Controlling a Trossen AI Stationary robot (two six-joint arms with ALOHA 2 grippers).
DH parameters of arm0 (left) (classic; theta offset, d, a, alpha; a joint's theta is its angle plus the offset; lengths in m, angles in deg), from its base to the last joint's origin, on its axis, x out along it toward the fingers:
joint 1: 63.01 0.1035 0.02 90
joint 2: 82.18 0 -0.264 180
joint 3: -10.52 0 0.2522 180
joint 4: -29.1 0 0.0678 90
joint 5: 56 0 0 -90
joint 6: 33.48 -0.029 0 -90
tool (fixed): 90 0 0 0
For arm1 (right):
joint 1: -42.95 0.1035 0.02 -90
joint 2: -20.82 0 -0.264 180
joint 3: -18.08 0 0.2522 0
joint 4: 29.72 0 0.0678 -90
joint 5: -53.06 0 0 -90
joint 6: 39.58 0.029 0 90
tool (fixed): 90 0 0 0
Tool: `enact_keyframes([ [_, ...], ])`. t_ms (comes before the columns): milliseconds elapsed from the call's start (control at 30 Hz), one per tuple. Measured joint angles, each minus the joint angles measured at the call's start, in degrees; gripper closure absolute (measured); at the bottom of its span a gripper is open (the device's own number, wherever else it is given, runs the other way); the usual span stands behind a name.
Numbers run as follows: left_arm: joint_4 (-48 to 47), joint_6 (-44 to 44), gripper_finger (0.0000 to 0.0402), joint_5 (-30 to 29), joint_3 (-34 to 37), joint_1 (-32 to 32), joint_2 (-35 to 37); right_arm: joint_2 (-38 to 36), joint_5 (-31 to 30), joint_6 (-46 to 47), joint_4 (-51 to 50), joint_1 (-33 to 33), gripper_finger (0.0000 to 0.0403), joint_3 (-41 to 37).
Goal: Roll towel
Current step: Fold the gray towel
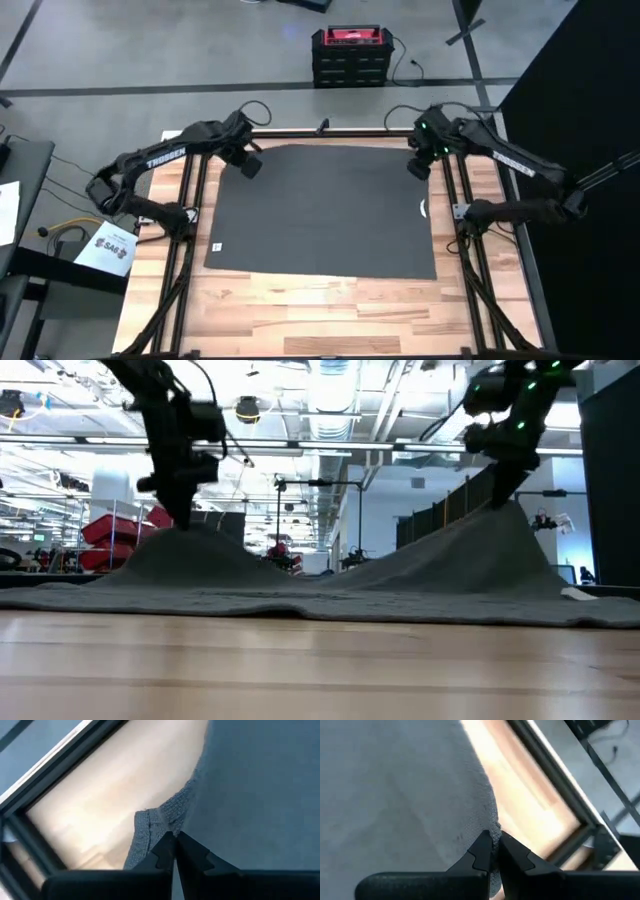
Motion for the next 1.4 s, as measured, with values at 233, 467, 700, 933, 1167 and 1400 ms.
enact_keyframes([
  [233,-3.81,4.99,0.0402,-2.76,0.02,-5.16,9.08,-10.35,-2.06,3.33,0.87,6.55,0.0393,-0.66],
  [467,-2.51,7.13,0.0402,-3.4,0.04,-6.74,10.6,-14.14,-5.03,7.4,-2.56,7.0,0.0393,-0.65],
  [700,-7.3,9.53,0.0402,-3.4,0.04,-11.59,14.17,-19.47,-4.58,15.13,-8.21,17.27,0.0393,-0.65],
  [933,-14.0,14.23,0.0402,-2.78,0.4,-19.95,21.45,-22.8,-2.34,28.11,-13.34,28.83,0.0393,-0.65],
  [1167,-23.51,25.1,0.0402,-1.28,1.09,-30.19,28.9,-21.89,-1.66,36.27,-13.95,39.81,0.0393,-0.65],
  [1400,-25.71,31.74,0.0402,0.31,1.09,-39.85,33.18,-20.99,-1.47,47.16,-19.21,49.47,0.0393,-0.68],
])
